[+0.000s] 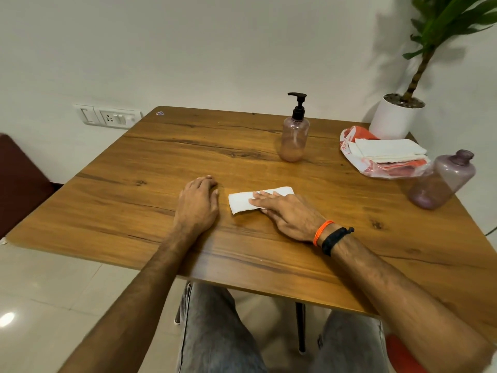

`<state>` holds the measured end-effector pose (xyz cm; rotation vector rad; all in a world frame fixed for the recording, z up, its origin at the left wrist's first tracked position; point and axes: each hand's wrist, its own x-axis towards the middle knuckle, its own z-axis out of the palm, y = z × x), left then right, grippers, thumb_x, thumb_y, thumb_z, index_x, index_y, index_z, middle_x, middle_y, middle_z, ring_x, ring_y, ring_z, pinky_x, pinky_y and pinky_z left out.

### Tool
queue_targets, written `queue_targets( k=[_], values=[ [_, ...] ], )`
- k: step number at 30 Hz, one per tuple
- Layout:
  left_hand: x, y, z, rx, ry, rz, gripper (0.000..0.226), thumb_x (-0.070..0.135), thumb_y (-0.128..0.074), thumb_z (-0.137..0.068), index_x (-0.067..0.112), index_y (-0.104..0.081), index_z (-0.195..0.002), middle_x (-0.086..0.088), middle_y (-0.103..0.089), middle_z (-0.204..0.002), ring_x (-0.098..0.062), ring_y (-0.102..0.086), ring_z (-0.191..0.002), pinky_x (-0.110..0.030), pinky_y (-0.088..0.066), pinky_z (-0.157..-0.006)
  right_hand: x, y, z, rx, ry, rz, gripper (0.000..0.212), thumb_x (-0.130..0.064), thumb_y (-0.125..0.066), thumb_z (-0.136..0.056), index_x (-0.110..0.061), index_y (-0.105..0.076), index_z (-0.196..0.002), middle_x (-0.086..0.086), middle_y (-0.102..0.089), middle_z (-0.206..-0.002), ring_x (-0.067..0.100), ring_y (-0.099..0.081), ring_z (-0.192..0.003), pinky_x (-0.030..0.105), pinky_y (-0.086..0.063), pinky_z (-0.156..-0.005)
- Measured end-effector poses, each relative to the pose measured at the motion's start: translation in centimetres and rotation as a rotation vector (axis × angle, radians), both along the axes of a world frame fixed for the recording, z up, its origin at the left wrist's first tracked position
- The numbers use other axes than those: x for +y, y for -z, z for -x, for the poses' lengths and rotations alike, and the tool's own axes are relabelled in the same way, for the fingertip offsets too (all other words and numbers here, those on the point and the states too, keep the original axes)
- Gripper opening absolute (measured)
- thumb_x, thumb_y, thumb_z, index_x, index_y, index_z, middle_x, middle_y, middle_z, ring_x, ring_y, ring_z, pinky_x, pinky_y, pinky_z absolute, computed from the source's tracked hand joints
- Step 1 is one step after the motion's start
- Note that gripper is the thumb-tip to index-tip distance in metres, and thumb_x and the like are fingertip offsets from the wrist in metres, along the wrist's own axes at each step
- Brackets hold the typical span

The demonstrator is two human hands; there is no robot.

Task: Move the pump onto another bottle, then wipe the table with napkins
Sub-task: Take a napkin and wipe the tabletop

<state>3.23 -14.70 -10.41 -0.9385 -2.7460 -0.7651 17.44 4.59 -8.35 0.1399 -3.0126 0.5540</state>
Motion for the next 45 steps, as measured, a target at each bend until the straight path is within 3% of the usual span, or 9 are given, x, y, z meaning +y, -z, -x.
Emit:
queue_targets(
  k=[6,9,13,16,19,26,31,38,45],
  values=[
    [0.0,0.0,-0.2,0.018,-0.006,-0.005,0.034,0.023,-0.049,-0.095,0.01,-0.058,-0.126,-0.006,-0.053,-0.14,-0.025,-0.046,-0.129,-0.039,-0.034,-0.109,-1.0,-0.3,-2.4,0.001,-0.051,-0.029,0.039,-0.023,-0.04,-0.102,-0.032,-0.048,-0.139,-0.009,-0.042,-0.149,0.007,-0.037,-0.138,0.02,-0.021,-0.117],
    [-0.1,0.0,-0.1,0.014,0.005,-0.004,0.034,0.023,-0.049,-0.096,0.01,-0.058,-0.126,-0.006,-0.052,-0.14,-0.025,-0.045,-0.129,-0.039,-0.033,-0.108,-1.1,-1.4,-3.2,-0.065,-0.088,-0.003,0.035,-0.03,-0.043,-0.101,-0.037,-0.053,-0.134,-0.012,-0.06,-0.133,-0.002,-0.058,-0.109,0.01,-0.04,-0.092],
    [-0.1,0.0,-0.2,0.013,0.013,-0.001,0.034,0.02,-0.049,-0.095,0.01,-0.058,-0.126,-0.008,-0.052,-0.14,-0.027,-0.046,-0.128,-0.039,-0.034,-0.108,-0.7,-3.2,-2.8,-0.185,-0.101,0.452,0.024,-0.025,-0.046,-0.101,-0.015,-0.067,-0.095,-0.01,-0.056,-0.074,0.002,-0.047,-0.065,0.02,-0.036,-0.063],
    [-0.1,-0.1,-0.3,0.001,0.008,-0.007,0.035,0.02,-0.05,-0.094,0.01,-0.057,-0.127,-0.007,-0.052,-0.14,-0.026,-0.045,-0.129,-0.039,-0.033,-0.109,0.0,-4.5,-1.2,-0.121,-0.008,0.761,0.032,-0.017,-0.044,-0.101,0.008,-0.061,-0.091,0.007,-0.049,-0.074,0.013,-0.043,-0.064,0.017,-0.033,-0.057],
    [-0.1,-0.1,-0.3,0.004,0.002,-0.006,0.034,0.024,-0.048,-0.096,0.011,-0.058,-0.126,-0.006,-0.052,-0.141,-0.025,-0.045,-0.129,-0.039,-0.033,-0.109,1.2,-5.9,1.2,-0.1,0.126,0.873,0.026,-0.018,-0.044,-0.101,-0.003,-0.066,-0.102,0.002,-0.062,-0.085,0.009,-0.059,-0.07,0.018,-0.046,-0.061],
    [-0.2,0.2,0.1,0.007,0.028,-0.018,0.032,0.022,-0.049,-0.095,0.012,-0.059,-0.124,-0.007,-0.054,-0.139,-0.025,-0.047,-0.127,-0.039,-0.035,-0.107,3.4,-7.0,7.1,0.231,0.257,0.028,0.025,-0.013,-0.044,-0.098,-0.012,-0.066,-0.11,0.005,-0.062,-0.079,0.02,-0.054,-0.074,0.029,-0.035,-0.072],
    [-0.3,0.4,0.3,-0.004,0.036,-0.031,0.034,0.025,-0.049,-0.096,0.013,-0.058,-0.126,-0.005,-0.053,-0.14,-0.023,-0.046,-0.128,-0.039,-0.034,-0.108,2.8,-4.5,7.6,0.042,0.01,-0.374,0.046,-0.007,-0.042,-0.095,-0.025,-0.048,-0.137,0.008,-0.063,-0.122,0.025,-0.06,-0.102,0.039,-0.051,-0.084],
    [0.0,0.2,0.1,0.006,0.012,-0.016,0.034,0.024,-0.048,-0.096,0.012,-0.058,-0.127,-0.004,-0.051,-0.142,-0.022,-0.044,-0.13,-0.038,-0.032,-0.109,4.1,-2.0,7.1,-0.12,0.012,-0.191,0.045,-0.013,-0.039,-0.101,-0.024,-0.041,-0.145,0.003,-0.037,-0.154,0.022,-0.036,-0.14,0.033,-0.026,-0.117],
    [-0.1,0.0,-0.1,0.01,0.01,-0.015,0.035,0.023,-0.048,-0.096,0.012,-0.057,-0.127,-0.004,-0.051,-0.142,-0.023,-0.044,-0.13,-0.039,-0.032,-0.111,4.9,-1.5,5.9,-0.121,0.05,-0.063,0.058,0.005,-0.038,-0.096,-0.024,-0.038,-0.146,-0.001,-0.032,-0.156,0.016,-0.027,-0.145,0.023,-0.009,-0.116]
  ],
)
